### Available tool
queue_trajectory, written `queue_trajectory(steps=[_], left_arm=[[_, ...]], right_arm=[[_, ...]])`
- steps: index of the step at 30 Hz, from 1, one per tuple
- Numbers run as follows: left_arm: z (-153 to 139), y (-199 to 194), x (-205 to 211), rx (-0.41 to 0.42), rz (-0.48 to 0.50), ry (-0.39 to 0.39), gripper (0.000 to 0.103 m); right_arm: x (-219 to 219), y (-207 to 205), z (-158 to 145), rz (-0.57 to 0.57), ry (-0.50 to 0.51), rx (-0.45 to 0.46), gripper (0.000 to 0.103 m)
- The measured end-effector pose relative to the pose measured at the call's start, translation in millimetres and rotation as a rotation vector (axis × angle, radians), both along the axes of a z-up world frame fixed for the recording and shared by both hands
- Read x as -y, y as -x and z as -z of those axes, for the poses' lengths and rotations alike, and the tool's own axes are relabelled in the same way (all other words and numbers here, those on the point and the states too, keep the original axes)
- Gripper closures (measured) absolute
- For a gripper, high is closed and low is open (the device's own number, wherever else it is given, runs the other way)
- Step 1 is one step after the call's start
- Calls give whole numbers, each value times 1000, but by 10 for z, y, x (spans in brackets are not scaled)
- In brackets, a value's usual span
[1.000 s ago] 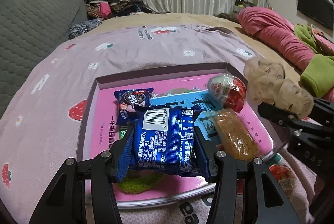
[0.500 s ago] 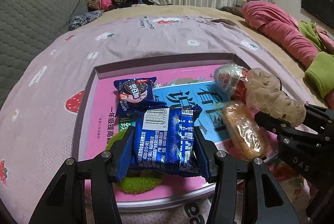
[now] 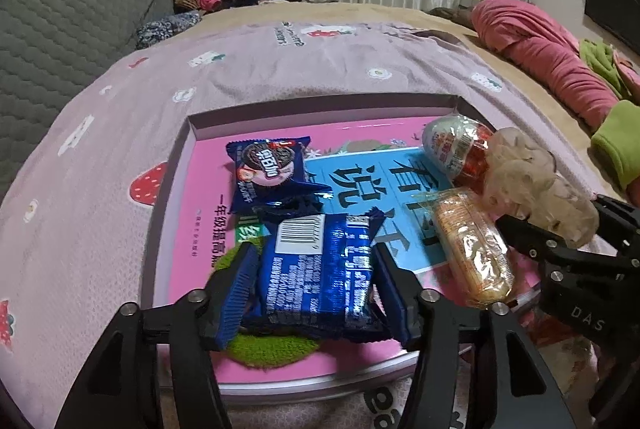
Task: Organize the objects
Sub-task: 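Open the left tool over the book while the right tool releases the scrunchie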
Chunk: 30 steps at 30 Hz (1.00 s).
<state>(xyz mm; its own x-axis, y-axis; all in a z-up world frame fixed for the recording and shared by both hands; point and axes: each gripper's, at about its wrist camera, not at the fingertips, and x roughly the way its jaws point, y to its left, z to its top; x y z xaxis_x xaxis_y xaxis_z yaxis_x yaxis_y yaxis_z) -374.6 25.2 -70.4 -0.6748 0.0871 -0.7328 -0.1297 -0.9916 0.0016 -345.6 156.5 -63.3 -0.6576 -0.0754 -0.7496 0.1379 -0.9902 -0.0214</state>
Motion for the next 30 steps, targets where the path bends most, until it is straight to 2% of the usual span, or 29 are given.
queue_trajectory(steps=[2, 4, 6, 8, 14, 18, 21, 23, 25, 30], left_arm=[[-14, -7, 14, -4, -2, -9, 37], [-28, -15, 22, -6, 1, -16, 37], [-43, -23, 22, -11, -2, -13, 35], [-63, -35, 20, -22, -8, -6, 28], [-150, -71, 43, -47, -8, -19, 28], [-197, -95, 80, -55, -16, -30, 28], [-285, -146, 136, -93, -40, -36, 26], [-346, -181, 170, -120, -57, -29, 24], [-388, -203, 207, -132, -66, -35, 24], [-462, -219, 304, -137, -86, -53, 24]], right_arm=[[-6, -1, -17, 0, 6, -7, 52], [-11, -13, -53, 3, 10, -18, 42], [-8, -22, -70, 3, 10, -25, 38], [4, -28, -83, -1, 11, -29, 38], [25, -48, -98, 2, -3, -39, 37], [4, -92, -190, 14, 8, -72, 32], [-7, -134, -285, 13, 31, -92, 31], [-8, -181, -360, 8, 54, -105, 29], [6, -233, -438, 8, 62, -132, 21], [60, -294, -536, 2, 59, -164, 19]])
